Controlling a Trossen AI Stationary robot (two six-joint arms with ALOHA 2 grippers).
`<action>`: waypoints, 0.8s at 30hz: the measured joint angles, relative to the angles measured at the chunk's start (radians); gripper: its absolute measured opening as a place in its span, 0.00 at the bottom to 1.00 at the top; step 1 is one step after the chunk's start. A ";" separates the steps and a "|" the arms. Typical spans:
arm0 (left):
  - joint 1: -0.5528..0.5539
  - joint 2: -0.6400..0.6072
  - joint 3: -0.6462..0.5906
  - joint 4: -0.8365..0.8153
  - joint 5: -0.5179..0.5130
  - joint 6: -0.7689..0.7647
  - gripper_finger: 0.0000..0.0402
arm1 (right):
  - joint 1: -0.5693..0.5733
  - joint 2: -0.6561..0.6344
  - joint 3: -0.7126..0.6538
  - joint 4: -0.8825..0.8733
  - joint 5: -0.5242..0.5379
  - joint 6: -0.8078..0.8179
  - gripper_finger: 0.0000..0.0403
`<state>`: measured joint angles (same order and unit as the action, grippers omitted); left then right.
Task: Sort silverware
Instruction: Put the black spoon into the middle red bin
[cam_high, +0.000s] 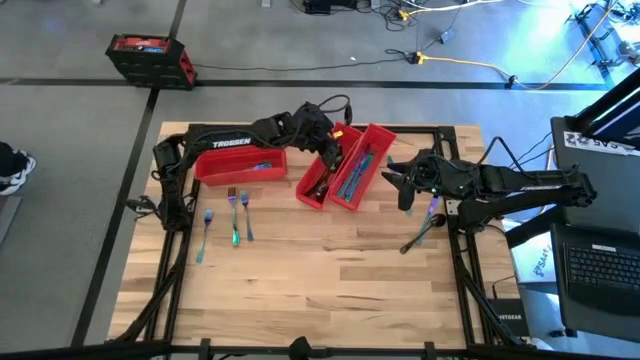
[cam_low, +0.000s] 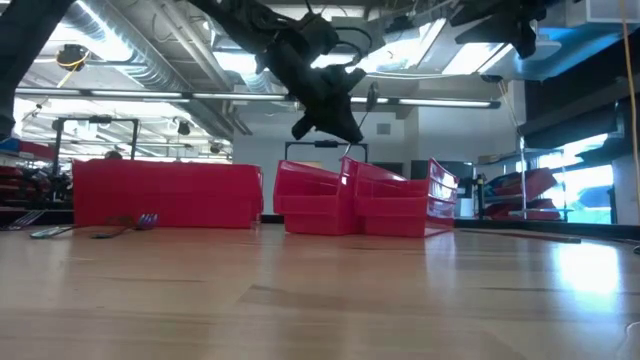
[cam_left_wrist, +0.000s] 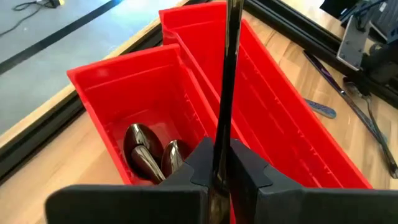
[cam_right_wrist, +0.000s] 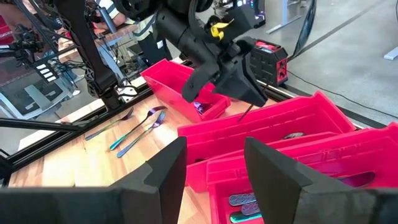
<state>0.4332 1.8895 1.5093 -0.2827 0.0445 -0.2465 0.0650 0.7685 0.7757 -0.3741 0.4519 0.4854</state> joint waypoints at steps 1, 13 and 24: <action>-0.002 0.003 0.000 0.000 -0.007 -0.003 0.02 | 0.000 0.000 0.000 0.002 0.000 0.000 0.36; -0.009 0.017 0.000 -0.032 -0.052 -0.035 0.02 | 0.000 0.000 0.000 0.004 0.000 0.000 0.36; -0.009 0.017 0.001 -0.030 -0.052 -0.035 0.02 | 0.000 0.000 0.000 0.004 0.000 0.000 0.36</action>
<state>0.4244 1.9068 1.5101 -0.3122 -0.0078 -0.2813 0.0654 0.7685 0.7757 -0.3698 0.4519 0.4854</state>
